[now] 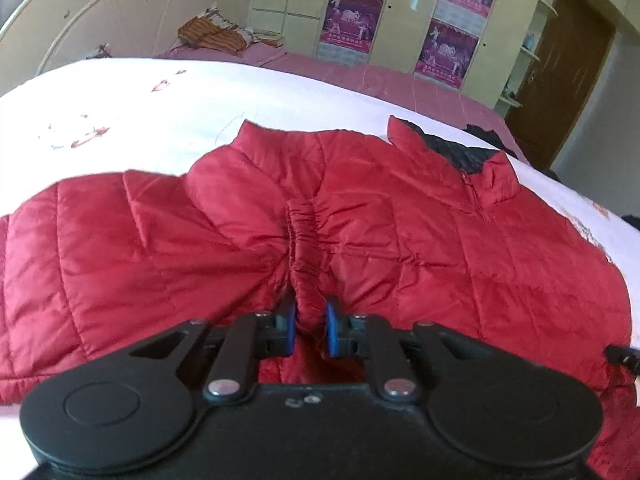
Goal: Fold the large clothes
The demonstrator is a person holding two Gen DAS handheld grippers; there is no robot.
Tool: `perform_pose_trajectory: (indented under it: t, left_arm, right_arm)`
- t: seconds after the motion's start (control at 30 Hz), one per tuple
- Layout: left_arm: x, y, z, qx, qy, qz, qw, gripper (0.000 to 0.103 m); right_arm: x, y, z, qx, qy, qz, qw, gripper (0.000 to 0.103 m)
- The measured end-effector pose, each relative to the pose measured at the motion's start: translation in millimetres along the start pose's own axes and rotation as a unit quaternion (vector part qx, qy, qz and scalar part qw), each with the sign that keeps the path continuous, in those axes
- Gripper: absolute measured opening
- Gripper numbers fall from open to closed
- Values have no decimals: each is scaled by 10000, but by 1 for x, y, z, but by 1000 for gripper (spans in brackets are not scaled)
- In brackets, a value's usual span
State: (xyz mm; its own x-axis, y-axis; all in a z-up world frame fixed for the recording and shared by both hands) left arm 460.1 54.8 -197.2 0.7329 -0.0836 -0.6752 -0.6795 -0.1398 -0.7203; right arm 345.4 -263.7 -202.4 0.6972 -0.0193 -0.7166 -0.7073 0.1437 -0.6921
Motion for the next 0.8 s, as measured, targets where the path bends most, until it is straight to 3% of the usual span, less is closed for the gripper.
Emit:
perform_pose_trajectory:
  t: [0.1, 0.27, 0.43, 0.8]
  left_arm:
    - [-11, -4, -3, 156, -190, -229, 9994, 26]
    - [-30, -17, -4, 19, -169, -562, 9983, 32]
    - [-11, -17, -22, 216, -21, -357, 9991, 32]
    - [32, -7, -15, 387, -528, 33, 9978, 34]
  right_arm:
    - [-2, -5, 1, -133, 88, -86, 9998, 40]
    - [-4, -29, 7, -187, -86, -443, 9988, 40]
    - [15, -55, 25, -221, -166, -539, 9982, 40]
    - [74, -51, 38, -522, 58, -146, 9985, 40]
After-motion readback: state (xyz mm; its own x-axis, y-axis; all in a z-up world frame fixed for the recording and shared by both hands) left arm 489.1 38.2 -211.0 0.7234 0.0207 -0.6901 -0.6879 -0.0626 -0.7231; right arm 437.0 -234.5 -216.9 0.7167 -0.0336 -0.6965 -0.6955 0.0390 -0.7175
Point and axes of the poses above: each gripper's, at about its wrist camera, not at the fingertips, and x roughly the way its jaws point, z to its left, y to its underside, the point moved 3 cm from there along x, roughly the way its jaws point, and after that the axes turned 5 degrees about -z, right-handed, at the moved point
